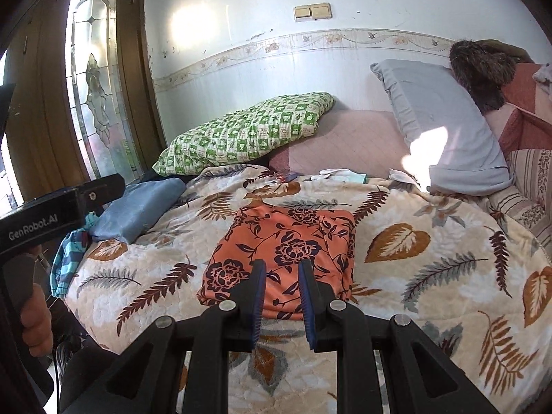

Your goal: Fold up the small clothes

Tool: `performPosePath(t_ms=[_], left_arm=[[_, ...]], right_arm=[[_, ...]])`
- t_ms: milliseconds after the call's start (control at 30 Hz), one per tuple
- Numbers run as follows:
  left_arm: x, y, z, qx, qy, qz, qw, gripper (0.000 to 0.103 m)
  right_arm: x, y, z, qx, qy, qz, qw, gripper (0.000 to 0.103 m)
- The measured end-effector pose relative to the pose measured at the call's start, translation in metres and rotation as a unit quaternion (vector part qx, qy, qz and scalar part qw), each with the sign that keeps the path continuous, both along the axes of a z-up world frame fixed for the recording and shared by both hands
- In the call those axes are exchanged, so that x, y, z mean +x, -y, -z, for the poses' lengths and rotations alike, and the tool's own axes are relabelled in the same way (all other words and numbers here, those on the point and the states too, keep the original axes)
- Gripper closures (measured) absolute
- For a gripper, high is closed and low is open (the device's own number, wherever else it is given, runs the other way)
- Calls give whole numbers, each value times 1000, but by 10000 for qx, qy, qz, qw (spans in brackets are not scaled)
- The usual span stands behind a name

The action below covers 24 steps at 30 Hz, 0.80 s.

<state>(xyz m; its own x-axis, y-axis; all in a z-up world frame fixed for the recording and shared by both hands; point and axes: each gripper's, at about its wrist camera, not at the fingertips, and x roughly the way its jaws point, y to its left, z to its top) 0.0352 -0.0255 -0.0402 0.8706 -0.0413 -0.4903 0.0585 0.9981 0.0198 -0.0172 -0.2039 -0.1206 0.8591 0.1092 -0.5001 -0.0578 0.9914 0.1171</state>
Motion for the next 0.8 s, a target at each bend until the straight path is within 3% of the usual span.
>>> performPosePath(t_ms=[800], left_arm=[[-39, -34, -31, -139, 384, 65, 9991, 0]], right_arm=[[-23, -29, -33, -230, 215, 54, 9995, 81]])
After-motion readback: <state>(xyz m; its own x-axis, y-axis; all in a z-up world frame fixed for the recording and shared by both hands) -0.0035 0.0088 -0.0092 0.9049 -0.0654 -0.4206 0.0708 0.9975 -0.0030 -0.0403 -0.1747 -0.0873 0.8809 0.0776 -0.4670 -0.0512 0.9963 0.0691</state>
